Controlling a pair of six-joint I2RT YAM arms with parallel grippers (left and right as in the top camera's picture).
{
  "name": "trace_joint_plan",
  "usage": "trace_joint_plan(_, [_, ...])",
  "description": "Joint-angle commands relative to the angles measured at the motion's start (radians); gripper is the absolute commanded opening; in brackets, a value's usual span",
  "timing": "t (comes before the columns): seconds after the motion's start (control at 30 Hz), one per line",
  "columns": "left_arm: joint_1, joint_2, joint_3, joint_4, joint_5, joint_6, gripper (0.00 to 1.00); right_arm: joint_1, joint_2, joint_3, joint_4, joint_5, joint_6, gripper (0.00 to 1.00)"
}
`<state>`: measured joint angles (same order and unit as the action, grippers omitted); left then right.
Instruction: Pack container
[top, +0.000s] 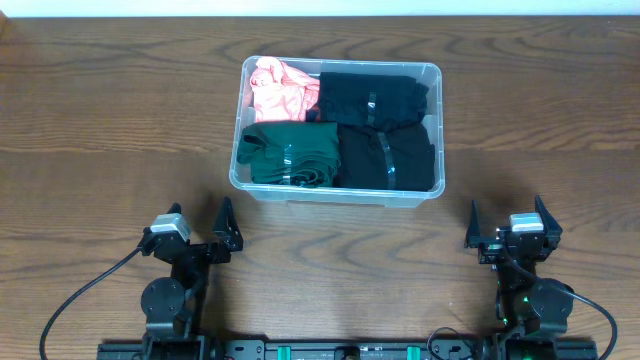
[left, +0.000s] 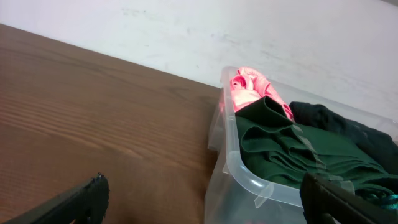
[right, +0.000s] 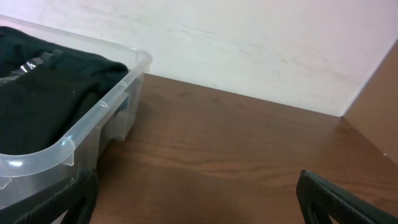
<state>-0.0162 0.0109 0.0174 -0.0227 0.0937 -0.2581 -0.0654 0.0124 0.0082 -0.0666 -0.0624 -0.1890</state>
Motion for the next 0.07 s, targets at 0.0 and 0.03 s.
trace_joint_plan(0.0, [0.0, -0.006, -0.013, -0.04, 0.007, 0.017, 0.98, -0.006, -0.007, -0.003, -0.004, 0.006, -0.007, 0.99])
trace_joint_plan(0.03, [0.0, -0.006, -0.013, -0.04, 0.007, 0.017, 0.98, -0.006, -0.007, -0.003, -0.004, 0.006, -0.007, 0.99])
